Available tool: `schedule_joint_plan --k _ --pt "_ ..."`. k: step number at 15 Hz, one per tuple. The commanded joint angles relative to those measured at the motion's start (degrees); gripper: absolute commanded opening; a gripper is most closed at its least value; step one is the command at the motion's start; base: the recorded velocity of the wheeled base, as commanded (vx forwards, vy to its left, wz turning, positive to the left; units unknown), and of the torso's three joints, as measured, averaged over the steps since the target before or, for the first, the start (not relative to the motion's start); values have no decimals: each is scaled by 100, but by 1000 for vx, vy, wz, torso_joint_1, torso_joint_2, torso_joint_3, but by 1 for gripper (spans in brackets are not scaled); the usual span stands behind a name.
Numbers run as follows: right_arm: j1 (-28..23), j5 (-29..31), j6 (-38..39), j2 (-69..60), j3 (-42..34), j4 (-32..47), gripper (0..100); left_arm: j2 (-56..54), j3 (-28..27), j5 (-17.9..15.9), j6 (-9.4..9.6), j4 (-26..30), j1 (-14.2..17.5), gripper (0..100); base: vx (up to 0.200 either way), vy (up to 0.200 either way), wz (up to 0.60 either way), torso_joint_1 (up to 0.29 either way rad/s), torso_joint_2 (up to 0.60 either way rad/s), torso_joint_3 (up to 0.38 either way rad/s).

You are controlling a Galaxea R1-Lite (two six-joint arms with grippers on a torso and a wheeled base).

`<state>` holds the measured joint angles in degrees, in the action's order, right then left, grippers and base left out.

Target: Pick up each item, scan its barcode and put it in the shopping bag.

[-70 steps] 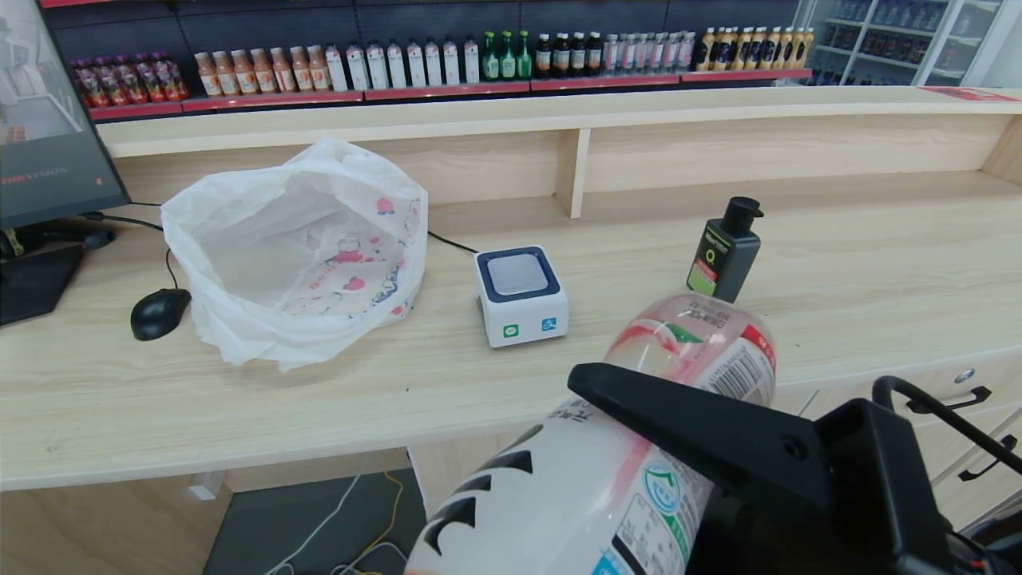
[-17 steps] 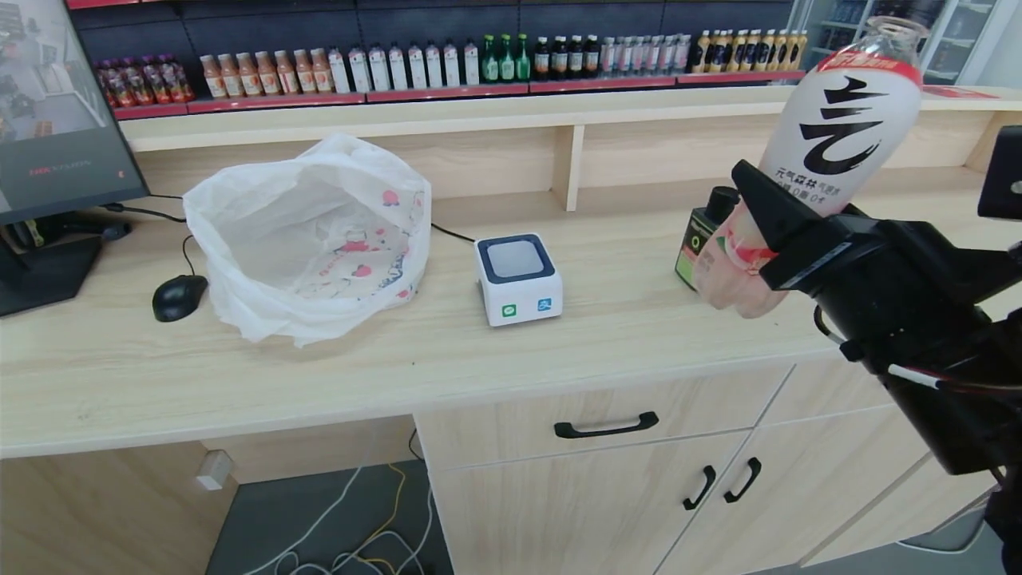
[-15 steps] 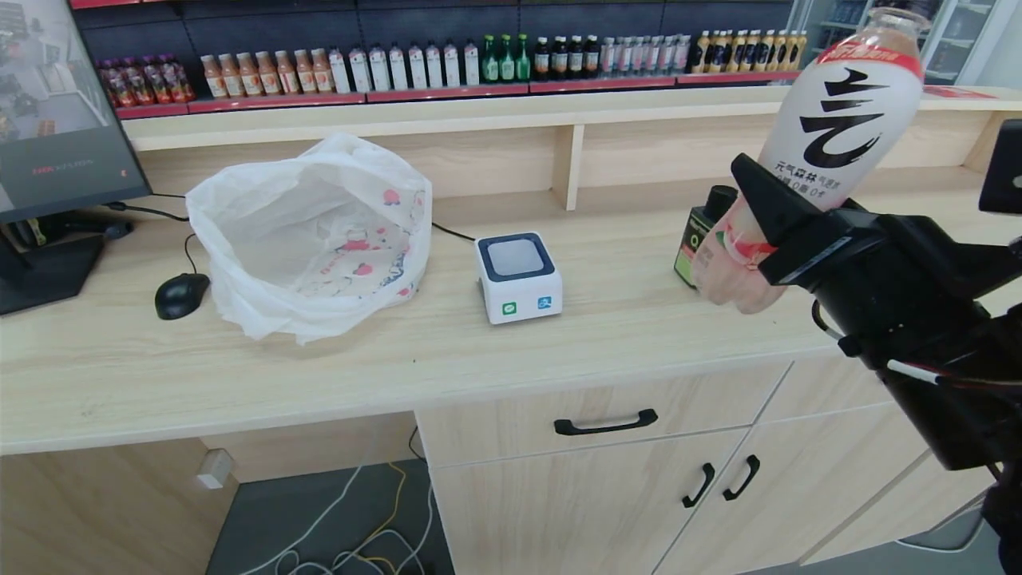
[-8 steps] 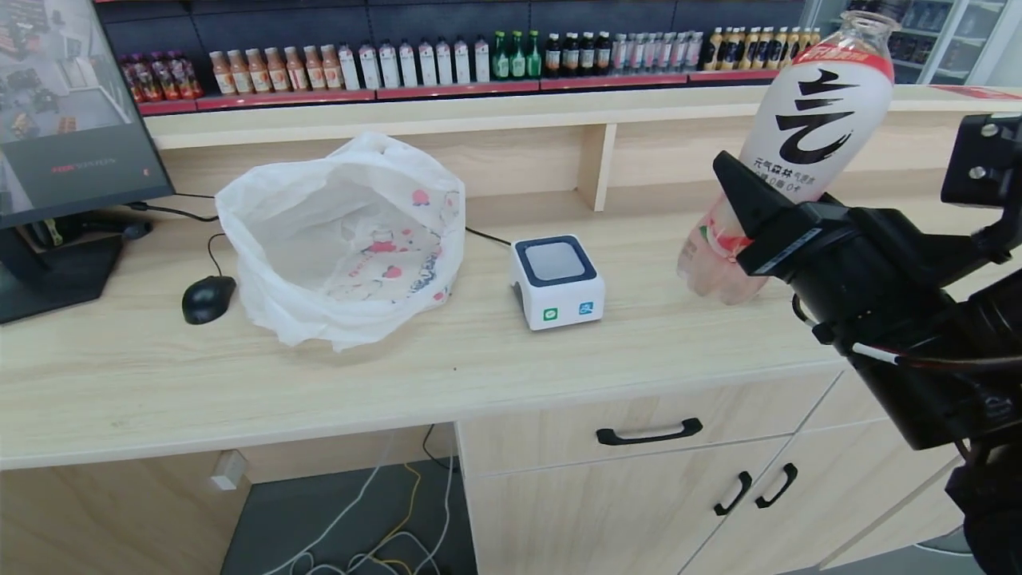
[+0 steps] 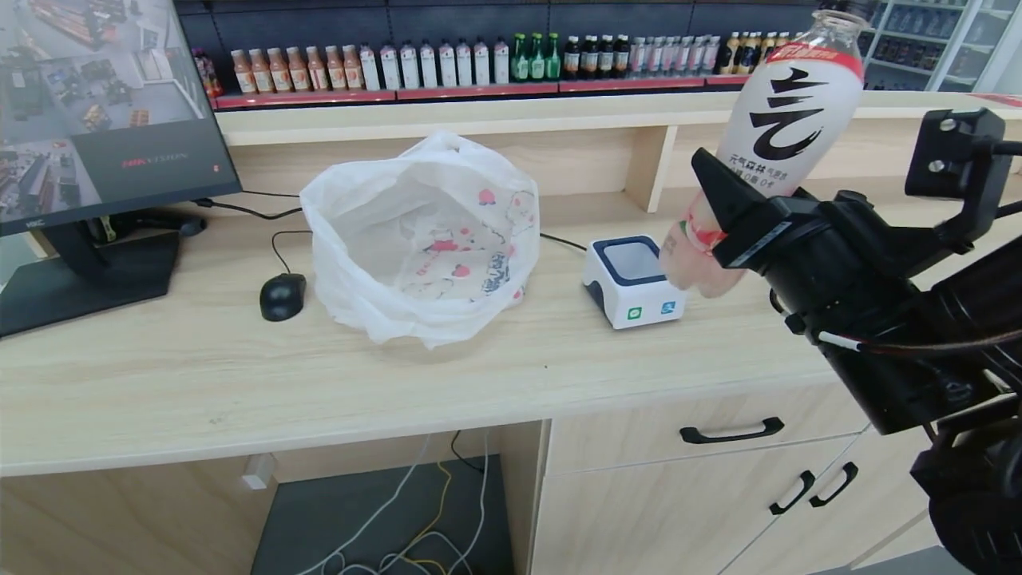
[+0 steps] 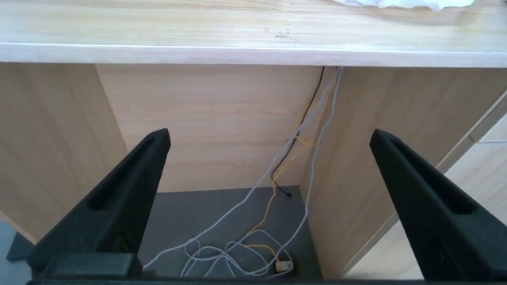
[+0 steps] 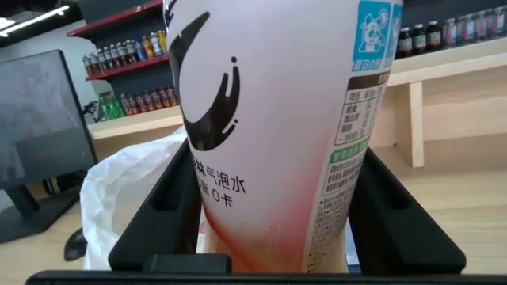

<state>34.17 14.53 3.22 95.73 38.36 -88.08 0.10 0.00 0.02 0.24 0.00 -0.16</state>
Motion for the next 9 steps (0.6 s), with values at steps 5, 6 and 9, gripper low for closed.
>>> schedule_joint_plan --k 5,6,9 --pt "81 32 249 411 567 71 0 -1 0 -2 -7 0 7 100 0 0 0 0 0 0" --pt "81 41 329 455 611 89 0 -1 0 -2 2 0 7 100 0 0 0 0 0 0" --pt "63 278 856 736 1015 300 0 -1 0 -2 -7 0 7 100 0 0 0 0 0 0"
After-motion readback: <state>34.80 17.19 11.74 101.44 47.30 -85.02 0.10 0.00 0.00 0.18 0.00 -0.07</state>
